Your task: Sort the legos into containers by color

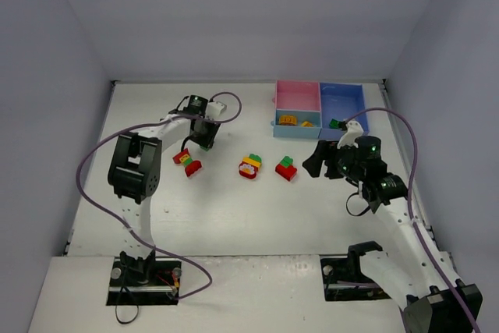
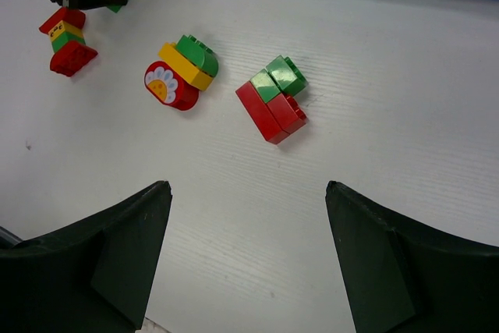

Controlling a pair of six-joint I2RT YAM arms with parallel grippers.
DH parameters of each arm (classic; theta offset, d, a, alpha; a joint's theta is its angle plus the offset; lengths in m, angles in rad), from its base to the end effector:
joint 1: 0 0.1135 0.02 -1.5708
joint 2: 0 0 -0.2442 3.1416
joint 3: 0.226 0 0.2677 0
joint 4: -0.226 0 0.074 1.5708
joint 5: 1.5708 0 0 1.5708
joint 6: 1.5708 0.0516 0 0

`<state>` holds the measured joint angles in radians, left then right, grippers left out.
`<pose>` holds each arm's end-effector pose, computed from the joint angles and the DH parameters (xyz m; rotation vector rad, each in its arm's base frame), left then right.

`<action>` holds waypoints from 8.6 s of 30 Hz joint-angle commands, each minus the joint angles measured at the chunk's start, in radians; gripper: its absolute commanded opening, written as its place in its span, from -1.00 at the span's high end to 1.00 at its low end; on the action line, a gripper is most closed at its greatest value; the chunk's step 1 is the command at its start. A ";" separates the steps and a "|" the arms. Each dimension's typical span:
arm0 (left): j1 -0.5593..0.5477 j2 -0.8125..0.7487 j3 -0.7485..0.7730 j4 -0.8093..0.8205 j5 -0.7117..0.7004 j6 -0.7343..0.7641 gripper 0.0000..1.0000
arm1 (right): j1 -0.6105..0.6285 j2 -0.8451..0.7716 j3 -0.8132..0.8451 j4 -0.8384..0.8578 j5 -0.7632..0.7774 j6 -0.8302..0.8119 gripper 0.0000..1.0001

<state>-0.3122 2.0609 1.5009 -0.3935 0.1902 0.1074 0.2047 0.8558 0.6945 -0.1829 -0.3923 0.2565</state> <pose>0.4348 -0.1506 0.1395 0.6018 2.4568 -0.3223 0.2325 0.0684 0.2741 -0.2197 1.9350 0.6834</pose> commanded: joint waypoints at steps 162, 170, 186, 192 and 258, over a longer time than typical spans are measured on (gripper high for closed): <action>-0.011 -0.153 -0.111 -0.301 -0.514 -1.154 0.24 | -0.024 0.207 0.119 0.243 0.079 0.075 -0.38; -0.010 -0.151 -0.126 -0.292 -0.503 -1.154 0.60 | -0.025 0.215 0.120 0.244 0.067 0.072 -0.38; -0.116 -0.516 -0.252 0.054 -0.434 -0.517 1.00 | 0.002 0.301 0.273 0.247 -0.270 0.105 -0.43; -0.136 -0.761 -0.456 0.367 -0.192 -0.280 1.00 | 0.059 0.351 0.355 0.246 -0.353 0.130 -0.56; -0.292 -0.874 -0.669 0.613 0.128 0.010 1.00 | 0.065 0.856 0.766 0.270 0.257 0.010 0.92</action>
<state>-0.6128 1.2263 0.8230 0.0937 0.3927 0.2245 0.2886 1.6260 1.3987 0.0189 -0.3016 0.2955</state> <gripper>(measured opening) 0.302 0.338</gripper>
